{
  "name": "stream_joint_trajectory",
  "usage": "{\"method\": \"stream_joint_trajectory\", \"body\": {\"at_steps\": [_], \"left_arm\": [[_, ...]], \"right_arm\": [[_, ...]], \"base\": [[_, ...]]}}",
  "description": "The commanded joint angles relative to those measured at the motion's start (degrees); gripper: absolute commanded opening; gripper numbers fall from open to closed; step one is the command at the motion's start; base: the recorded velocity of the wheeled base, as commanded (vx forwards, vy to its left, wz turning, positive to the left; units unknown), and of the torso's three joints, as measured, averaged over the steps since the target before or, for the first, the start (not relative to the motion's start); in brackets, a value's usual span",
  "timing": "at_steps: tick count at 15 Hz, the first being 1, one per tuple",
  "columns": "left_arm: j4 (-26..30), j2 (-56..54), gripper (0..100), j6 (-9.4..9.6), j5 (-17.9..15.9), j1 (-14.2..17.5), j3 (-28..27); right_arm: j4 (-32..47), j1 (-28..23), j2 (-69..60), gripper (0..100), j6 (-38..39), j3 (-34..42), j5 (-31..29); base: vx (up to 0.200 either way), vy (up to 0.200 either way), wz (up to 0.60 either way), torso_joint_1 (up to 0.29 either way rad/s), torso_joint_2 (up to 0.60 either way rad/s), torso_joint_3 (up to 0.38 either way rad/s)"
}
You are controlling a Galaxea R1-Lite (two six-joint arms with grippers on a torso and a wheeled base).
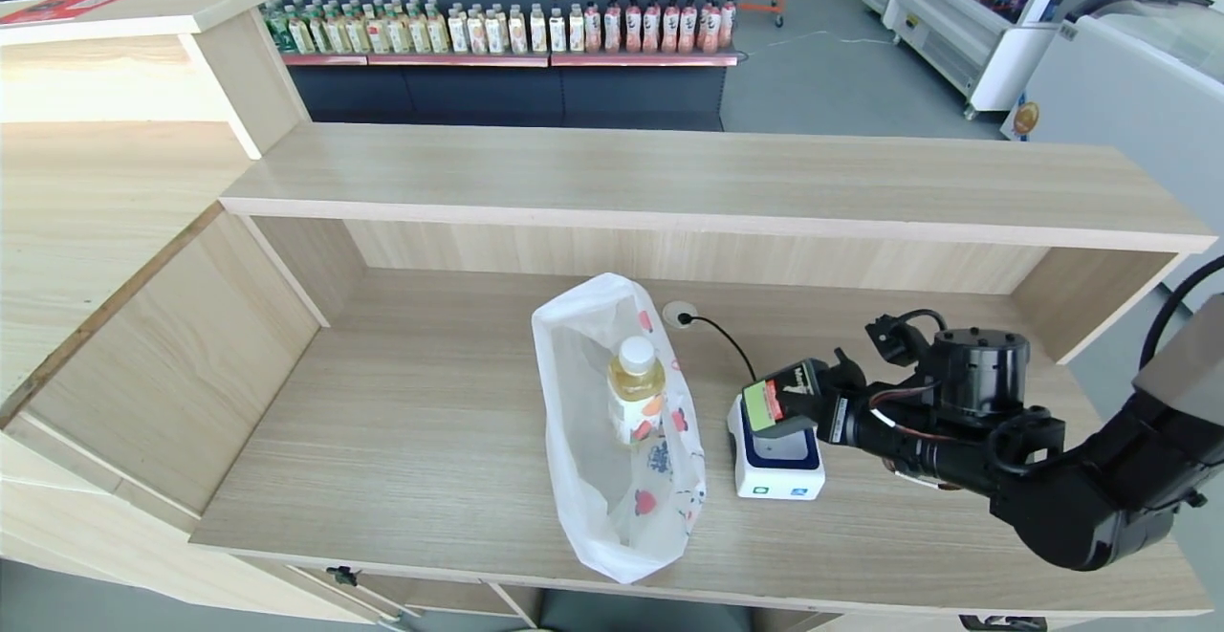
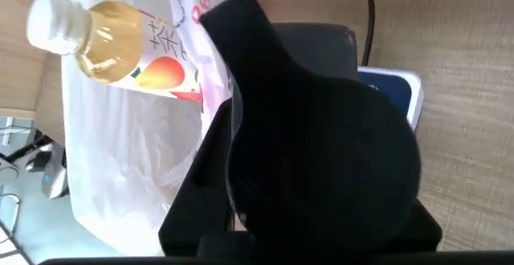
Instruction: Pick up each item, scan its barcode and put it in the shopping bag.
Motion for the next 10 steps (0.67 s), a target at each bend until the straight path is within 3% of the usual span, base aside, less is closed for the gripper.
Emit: {"method": "stream_joint_trajectory", "body": {"at_steps": [1, 2, 6, 10], "left_arm": [[0.0, 0.0, 100, -0.03, 0.0, 0.0, 0.0], [0.0, 0.0, 100, -0.12, 0.0, 0.0, 0.0], [0.0, 0.0, 100, -0.12, 0.0, 0.0, 0.0], [0.1, 0.0, 100, -0.38, 0.0, 0.0, 0.0]], "right_arm": [[0.8, 0.5, -11.0, 0, -7.9, -0.3, 0.2], [3.3, 0.3, -16.2, 0, -13.9, 1.3, 0.1], [18.8, 1.9, -30.1, 0, -15.8, 5.9, 0.3], [23.2, 2.1, -31.5, 0, -15.4, 5.4, 0.9]], "base": [[0.000, 0.000, 0.00, 0.000, 0.00, 0.000], [0.000, 0.000, 0.00, 0.000, 0.00, 0.000], [0.000, 0.000, 0.00, 0.000, 0.00, 0.000], [0.000, 0.200, 0.00, 0.004, 0.00, 0.004]]}}
